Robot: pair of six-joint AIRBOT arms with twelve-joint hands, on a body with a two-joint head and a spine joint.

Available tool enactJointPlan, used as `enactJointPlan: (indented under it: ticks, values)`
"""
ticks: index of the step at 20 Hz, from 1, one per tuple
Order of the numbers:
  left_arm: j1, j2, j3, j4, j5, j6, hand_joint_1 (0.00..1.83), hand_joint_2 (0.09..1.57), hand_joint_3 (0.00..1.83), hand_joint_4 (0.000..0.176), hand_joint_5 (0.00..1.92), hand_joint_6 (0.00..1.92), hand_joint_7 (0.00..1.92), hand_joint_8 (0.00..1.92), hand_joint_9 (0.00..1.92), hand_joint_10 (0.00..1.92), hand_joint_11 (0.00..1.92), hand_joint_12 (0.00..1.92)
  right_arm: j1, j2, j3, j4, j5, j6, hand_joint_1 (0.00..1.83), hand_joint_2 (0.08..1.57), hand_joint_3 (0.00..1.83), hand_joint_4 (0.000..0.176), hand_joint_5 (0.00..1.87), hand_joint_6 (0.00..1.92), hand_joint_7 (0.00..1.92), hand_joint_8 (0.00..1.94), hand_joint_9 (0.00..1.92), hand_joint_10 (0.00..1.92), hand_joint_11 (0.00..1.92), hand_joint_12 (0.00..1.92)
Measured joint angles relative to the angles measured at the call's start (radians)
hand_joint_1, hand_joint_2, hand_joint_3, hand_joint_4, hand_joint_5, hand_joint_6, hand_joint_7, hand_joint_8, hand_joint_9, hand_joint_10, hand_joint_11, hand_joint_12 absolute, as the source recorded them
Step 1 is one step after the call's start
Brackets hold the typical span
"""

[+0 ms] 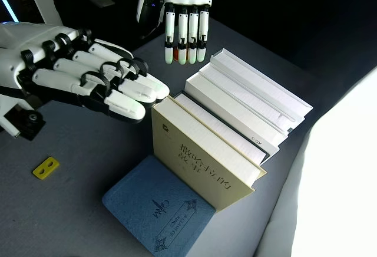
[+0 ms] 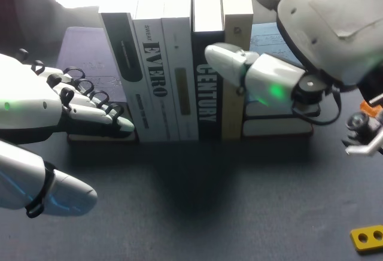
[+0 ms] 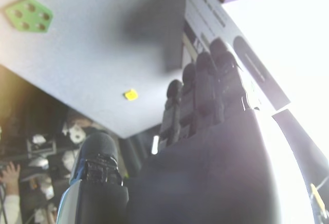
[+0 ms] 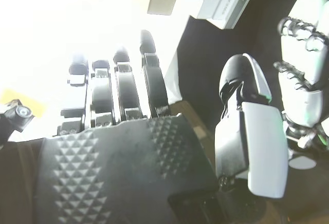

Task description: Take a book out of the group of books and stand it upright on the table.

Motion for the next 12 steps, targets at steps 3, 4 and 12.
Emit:
enactJointPlan:
  ticks: [3,4,12]
  values:
    - [0.000,0.000,-0.001,0.000,0.000,0.000,0.00,1.27,0.00,0.048,0.08,0.01,0.12,0.00,0.11,0.00,0.00,0.37,0.010,-0.041,0.037,-0.002,0.002,0.006,0.00,1.16,0.00,0.020,0.44,0.01,0.19,0.01,0.07,0.01,0.00,0.25]
    - [0.000,0.000,-0.001,0.000,0.000,0.000,0.00,1.27,0.00,0.046,0.09,0.01,0.13,0.01,0.12,0.01,0.00,0.37,0.010,-0.051,0.048,0.001,0.002,0.006,0.00,1.16,0.00,0.021,0.45,0.01,0.18,0.00,0.07,0.00,0.00,0.23]
    - [0.000,0.000,0.001,0.000,0.000,0.000,0.00,1.27,0.00,0.047,0.11,0.00,0.13,0.00,0.11,0.00,0.00,0.33,-0.009,-0.106,0.086,-0.001,0.003,0.019,0.00,1.19,0.00,0.000,0.60,0.02,0.15,0.00,0.04,0.00,0.00,0.20]
